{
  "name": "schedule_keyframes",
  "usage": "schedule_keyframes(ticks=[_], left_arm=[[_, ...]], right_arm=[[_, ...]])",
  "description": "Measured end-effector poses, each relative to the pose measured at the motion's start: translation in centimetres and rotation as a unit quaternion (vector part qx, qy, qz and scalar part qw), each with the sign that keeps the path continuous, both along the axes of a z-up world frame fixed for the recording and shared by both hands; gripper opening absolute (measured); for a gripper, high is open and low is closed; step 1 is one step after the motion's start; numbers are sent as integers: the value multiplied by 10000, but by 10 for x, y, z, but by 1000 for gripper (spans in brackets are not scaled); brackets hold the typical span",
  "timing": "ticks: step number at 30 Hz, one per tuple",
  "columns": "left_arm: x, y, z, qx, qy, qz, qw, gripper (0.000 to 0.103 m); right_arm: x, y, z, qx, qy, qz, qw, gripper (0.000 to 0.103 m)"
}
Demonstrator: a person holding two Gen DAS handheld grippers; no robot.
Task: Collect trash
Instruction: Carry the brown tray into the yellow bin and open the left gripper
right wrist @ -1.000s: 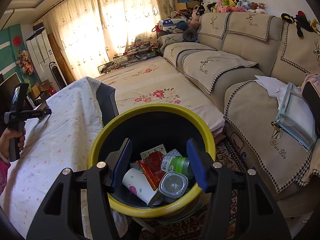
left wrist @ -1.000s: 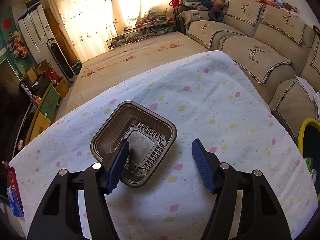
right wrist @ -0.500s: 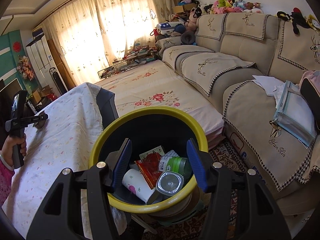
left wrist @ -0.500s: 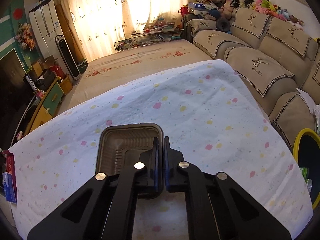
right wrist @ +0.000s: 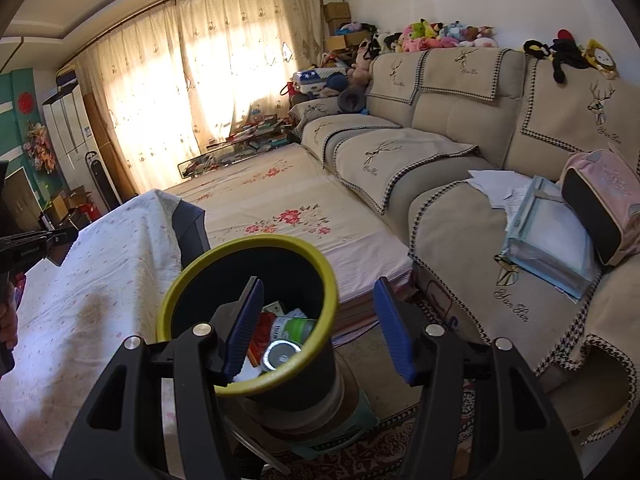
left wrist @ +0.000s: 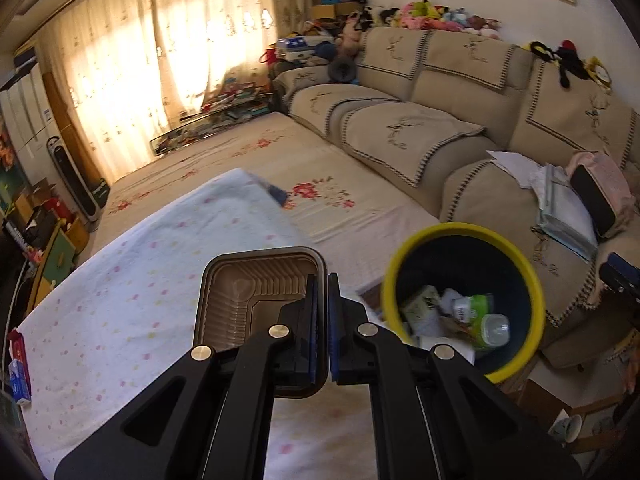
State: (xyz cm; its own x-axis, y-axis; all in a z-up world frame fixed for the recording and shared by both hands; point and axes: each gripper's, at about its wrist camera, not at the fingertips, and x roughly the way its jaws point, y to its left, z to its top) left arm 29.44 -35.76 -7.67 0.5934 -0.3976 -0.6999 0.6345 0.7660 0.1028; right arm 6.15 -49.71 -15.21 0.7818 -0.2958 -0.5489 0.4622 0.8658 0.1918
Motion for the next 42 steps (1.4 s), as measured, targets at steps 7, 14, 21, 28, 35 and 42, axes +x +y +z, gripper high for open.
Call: schedule_keyframes(ticks=[7, 14, 21, 28, 35, 42], left_arm=[[-72, -87, -6, 51, 253, -791, 9965, 5], [-95, -150, -31, 288, 489, -1050, 9928, 5], [-89, -184, -58, 541, 670, -1004, 9912, 5], [-72, -199, -80, 761, 825, -797, 9905, 42], [-61, -188, -81, 759, 909, -548, 9914, 76], [-82, -132, -22, -68, 344, -564, 9978, 87]], right_arm=[[-43, -21, 8, -103, -95, -272, 9995, 57], [-80, -42, 5, -81, -136, -527, 9985, 57], [-98, -63, 4, -6, -257, -731, 9970, 57], [-101, -69, -1, 34, -220, -763, 9968, 57], [-99, -64, -2, 38, -206, -760, 9969, 57], [-97, -61, 1, -31, -218, -740, 9970, 58]])
